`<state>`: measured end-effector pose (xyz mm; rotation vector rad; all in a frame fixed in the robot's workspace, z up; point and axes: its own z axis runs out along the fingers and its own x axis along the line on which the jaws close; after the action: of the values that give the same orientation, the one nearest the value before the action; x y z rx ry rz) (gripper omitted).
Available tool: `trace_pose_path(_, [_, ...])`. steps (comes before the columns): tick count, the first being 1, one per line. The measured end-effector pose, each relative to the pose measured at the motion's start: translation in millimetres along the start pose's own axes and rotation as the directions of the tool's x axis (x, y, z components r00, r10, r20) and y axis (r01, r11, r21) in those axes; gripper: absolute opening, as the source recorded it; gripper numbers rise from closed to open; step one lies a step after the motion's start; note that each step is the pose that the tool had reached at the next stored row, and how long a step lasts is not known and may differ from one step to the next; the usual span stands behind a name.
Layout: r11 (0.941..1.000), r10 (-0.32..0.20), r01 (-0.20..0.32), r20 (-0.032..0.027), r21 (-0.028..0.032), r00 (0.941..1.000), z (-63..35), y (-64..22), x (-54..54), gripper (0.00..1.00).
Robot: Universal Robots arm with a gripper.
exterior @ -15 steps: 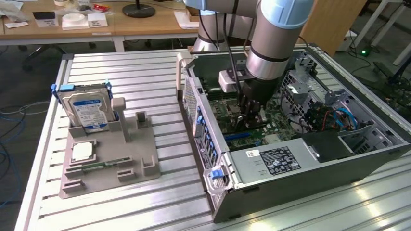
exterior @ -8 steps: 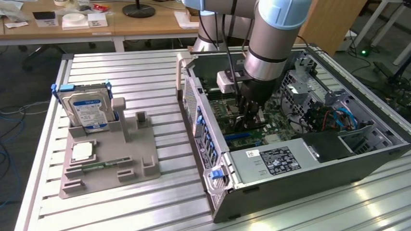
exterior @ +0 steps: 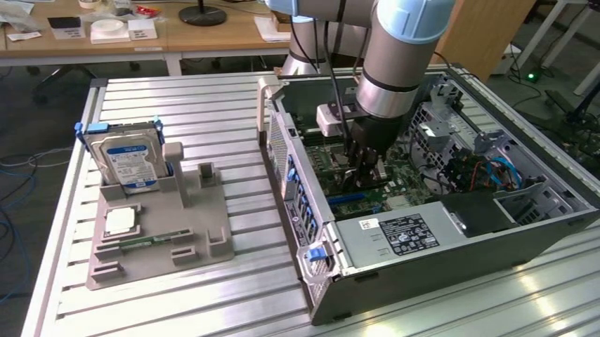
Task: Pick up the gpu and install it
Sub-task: 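Insert the gpu into the slot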
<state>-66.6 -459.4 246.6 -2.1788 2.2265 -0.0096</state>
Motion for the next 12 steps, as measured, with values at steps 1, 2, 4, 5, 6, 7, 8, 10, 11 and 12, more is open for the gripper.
trace_pose_path(1, [1.0000, 0.000, 0.000, 0.0000, 0.0000, 1.0000, 0.0, 0.0, 0.0, 0.28])
trace_pose_path(2, [1.0000, 0.000, 0.000, 0.0001, 0.0000, 1.0000, 0.2, 0.0, 0.0, 0.28])
trace_pose_path(4, [1.0000, 0.000, 0.000, 0.0001, 0.0001, 1.0000, 0.5, 0.5, 0.0, 0.28])
trace_pose_path(5, [1.0000, 0.000, 0.000, 0.0001, 0.0001, 1.0000, 0.6, 1.0, 0.0, 0.28])
trace_pose_path(6, [1.0000, 0.000, 0.000, 0.0001, 0.0000, 1.0000, 0.7, 1.3, 0.0, 0.28])
trace_pose_path(7, [1.0000, 0.000, 0.000, 0.0000, 0.0000, 1.0000, 0.9, 1.7, 0.1, 0.28])
trace_pose_path(8, [1.0000, 0.000, 0.000, 0.0003, 0.0001, 1.0000, 1.3, 1.7, 0.0, 0.28])
trace_pose_path(10, [1.0000, 0.000, 0.000, 0.0004, 0.0001, 1.0000, 2.3, 1.8, 0.0, 0.28])
trace_pose_path(11, [1.0000, 0.000, 0.000, 0.0004, 0.0000, 1.0000, 2.8, 2.0, 0.1, 0.28])
trace_pose_path(12, [1.0000, 0.000, 0.000, 0.0007, 0.0001, 1.0000, 3.5, 2.1, 0.1, 0.28])
